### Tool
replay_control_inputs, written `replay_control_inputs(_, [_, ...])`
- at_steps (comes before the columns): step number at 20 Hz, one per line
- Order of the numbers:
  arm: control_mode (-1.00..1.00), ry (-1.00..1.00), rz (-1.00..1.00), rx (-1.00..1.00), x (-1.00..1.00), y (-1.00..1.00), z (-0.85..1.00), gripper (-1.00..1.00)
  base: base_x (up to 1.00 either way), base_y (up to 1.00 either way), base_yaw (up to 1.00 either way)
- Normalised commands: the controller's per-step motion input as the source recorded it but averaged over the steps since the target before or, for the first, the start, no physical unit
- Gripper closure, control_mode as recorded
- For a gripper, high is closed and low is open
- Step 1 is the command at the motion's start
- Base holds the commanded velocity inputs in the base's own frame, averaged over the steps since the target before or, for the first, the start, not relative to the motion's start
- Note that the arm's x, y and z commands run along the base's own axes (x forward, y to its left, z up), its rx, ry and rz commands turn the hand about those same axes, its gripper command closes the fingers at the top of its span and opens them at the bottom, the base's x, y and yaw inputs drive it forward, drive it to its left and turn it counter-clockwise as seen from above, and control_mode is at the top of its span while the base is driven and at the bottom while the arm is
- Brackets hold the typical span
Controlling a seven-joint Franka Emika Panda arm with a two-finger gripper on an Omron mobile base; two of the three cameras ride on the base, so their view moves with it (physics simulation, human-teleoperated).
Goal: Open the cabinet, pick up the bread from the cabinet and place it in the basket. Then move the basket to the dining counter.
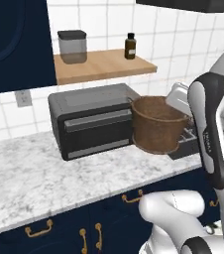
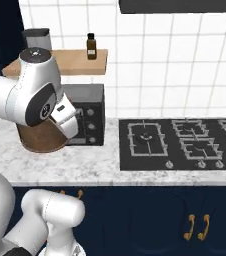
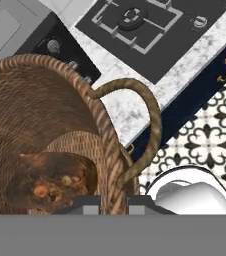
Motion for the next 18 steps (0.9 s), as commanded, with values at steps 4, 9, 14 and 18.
replay_control_inputs(4, [1.0,0.0,0.0,0.0,0.0,0.0,0.0,1.0,-0.07,0.0,-0.99])
replay_control_inputs(9, [1.0,0.0,0.0,0.0,0.0,0.0,0.0,1.0,-0.01,0.0,-1.0])
replay_control_inputs(14, [1.0,0.0,0.0,0.0,0.0,0.0,0.0,1.0,0.0,0.0,-1.0])
replay_control_inputs(18, [1.0,0.0,0.0,0.0,0.0,0.0,0.0,1.0,0.0,0.0,-0.99])
